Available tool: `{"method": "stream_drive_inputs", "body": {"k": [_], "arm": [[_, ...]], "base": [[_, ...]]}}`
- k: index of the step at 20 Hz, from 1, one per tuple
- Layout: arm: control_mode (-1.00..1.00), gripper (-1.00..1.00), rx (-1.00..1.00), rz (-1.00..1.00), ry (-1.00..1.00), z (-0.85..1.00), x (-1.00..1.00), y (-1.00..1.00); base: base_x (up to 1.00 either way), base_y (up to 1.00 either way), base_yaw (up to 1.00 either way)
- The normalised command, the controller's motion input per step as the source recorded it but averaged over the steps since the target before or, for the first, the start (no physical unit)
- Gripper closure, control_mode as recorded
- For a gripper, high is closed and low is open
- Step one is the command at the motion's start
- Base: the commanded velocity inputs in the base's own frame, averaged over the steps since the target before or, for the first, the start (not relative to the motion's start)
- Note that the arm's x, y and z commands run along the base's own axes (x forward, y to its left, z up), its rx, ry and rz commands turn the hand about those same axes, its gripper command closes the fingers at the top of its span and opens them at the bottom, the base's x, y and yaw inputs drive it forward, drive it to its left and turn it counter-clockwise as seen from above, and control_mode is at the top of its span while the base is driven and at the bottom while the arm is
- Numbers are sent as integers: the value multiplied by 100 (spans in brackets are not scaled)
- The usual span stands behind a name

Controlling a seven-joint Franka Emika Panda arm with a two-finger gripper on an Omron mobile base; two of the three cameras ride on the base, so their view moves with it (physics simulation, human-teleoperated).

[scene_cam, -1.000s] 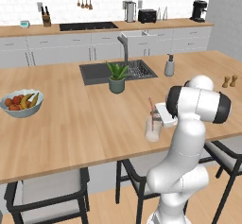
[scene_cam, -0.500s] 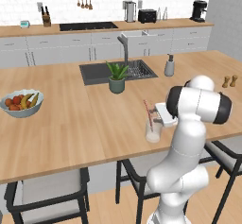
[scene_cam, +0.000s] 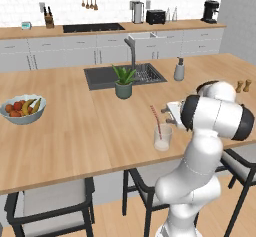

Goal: Take a straw from the drawer in front and place it inside the glass cup on the dining counter.

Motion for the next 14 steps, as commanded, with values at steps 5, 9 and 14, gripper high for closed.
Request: {"method": "stream_drive_inputs", "body": {"k": [5,9,14], "arm": [[-100,-100,0,-4,-2,78,-40,0],[-100,-100,0,-6,-2,72,-52,0],[-100,-100,0,-5,0,72,-38,0]], "base": [[0,0,0],[0,0,0],[0,0,0]]}}
